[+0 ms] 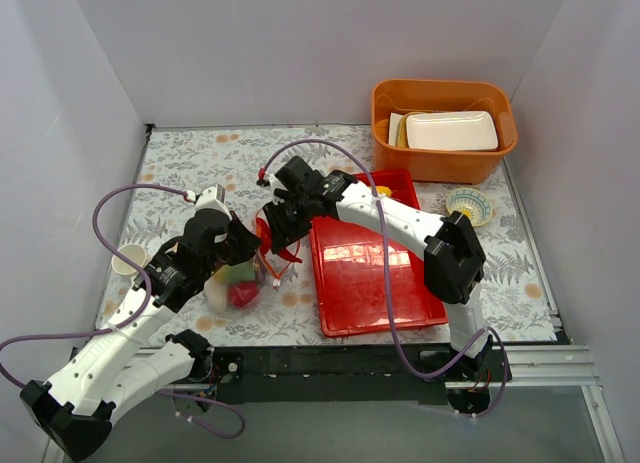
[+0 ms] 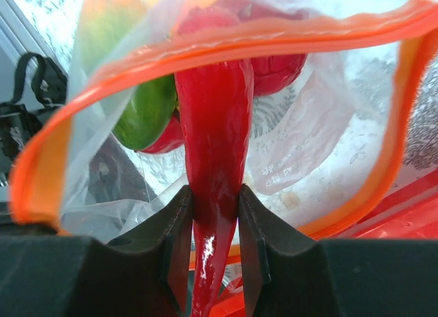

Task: Place the food in the zip-top bag and seal the zipper
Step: Place the fake vegetable in the zipper food storage bag.

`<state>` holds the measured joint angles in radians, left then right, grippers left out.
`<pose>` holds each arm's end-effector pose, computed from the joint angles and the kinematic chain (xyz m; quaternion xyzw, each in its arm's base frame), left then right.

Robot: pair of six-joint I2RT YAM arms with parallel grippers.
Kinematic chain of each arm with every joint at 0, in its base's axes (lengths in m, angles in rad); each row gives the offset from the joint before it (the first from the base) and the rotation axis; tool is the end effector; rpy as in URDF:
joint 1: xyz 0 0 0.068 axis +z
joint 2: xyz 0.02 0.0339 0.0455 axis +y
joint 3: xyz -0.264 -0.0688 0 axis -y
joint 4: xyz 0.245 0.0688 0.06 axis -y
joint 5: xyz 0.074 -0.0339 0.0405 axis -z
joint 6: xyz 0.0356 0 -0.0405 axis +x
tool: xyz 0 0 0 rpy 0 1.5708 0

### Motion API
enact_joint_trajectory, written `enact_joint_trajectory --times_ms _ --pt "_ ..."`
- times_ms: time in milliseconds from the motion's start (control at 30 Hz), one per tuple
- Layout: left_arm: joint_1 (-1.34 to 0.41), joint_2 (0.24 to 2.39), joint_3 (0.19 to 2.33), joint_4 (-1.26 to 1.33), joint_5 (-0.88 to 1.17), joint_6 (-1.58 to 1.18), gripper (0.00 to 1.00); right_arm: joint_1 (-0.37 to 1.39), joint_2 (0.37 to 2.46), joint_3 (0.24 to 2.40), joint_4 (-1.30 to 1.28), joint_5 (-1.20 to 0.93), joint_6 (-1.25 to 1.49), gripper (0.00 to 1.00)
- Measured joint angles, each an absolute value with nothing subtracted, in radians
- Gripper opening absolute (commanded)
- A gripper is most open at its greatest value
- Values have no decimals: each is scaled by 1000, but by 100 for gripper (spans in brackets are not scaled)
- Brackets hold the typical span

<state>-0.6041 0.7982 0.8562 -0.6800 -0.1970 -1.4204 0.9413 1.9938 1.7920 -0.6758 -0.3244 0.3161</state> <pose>0.1400 -0.0882 0.3132 -0.3926 0.7947 -0.3391 0.3151 0.2553 0.3698 0.2810 -0.3376 0.8663 0.3200 0.1818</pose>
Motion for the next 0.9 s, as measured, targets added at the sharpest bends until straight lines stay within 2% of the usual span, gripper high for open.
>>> enact_joint_trajectory --times_ms 433,500,567,900 --pt "-604 794 856 -680 -197 -1420 0 952 2004 1835 -675 -348 331 43" --pt "-604 794 856 -680 -197 -1420 0 951 2004 1847 -671 -353 337 52" --pt "-604 794 856 -680 -197 -1420 0 951 2004 1856 -671 -361 338 57" --pt "-604 794 856 -678 -194 -1420 0 952 1969 1797 -663 -302 313 62"
